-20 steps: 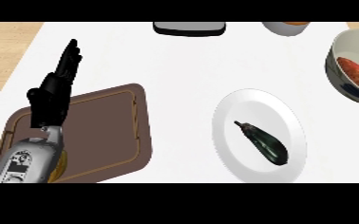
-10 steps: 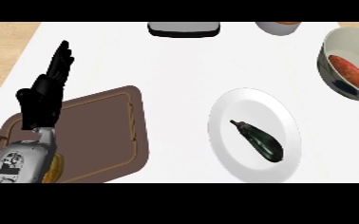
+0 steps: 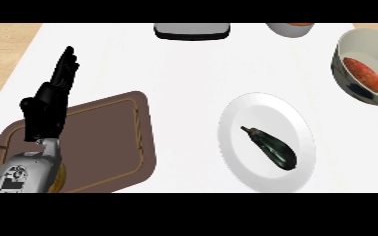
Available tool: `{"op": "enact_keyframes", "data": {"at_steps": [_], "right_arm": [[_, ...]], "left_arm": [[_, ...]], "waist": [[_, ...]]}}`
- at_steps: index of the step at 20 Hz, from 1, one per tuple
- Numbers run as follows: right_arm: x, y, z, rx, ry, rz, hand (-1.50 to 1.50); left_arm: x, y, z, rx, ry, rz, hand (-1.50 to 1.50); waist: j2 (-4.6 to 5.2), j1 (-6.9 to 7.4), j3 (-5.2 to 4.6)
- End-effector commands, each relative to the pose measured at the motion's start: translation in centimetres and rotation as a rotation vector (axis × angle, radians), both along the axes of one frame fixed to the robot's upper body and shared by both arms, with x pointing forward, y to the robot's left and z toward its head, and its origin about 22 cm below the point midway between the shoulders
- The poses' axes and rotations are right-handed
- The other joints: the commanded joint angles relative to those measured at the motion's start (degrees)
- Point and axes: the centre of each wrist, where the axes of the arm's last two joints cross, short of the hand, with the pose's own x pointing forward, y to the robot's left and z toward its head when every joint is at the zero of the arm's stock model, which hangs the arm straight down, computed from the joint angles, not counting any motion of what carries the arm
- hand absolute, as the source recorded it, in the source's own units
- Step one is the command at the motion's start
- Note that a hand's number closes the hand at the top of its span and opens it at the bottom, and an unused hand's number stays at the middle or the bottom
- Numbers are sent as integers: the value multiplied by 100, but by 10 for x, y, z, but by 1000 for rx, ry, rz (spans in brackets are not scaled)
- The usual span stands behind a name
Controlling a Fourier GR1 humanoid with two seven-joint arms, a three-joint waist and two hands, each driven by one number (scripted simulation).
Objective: Pick the sweet potato from the plate and place it in the bowl
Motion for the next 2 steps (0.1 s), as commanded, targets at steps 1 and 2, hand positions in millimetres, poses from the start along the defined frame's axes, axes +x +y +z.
{"op": "enact_keyframes", "data": {"at_steps": [1,2], "right_arm": [[-2,4,-7,3,2,30,-150],[-18,3,-20,14,-2,26,-150]], "left_arm": [[1,-13,5,18,-5,3,0],[-11,6,-7,-4,-4,-11,0]], "waist": [[-22,-44,-12],[-21,-38,-12]]}}
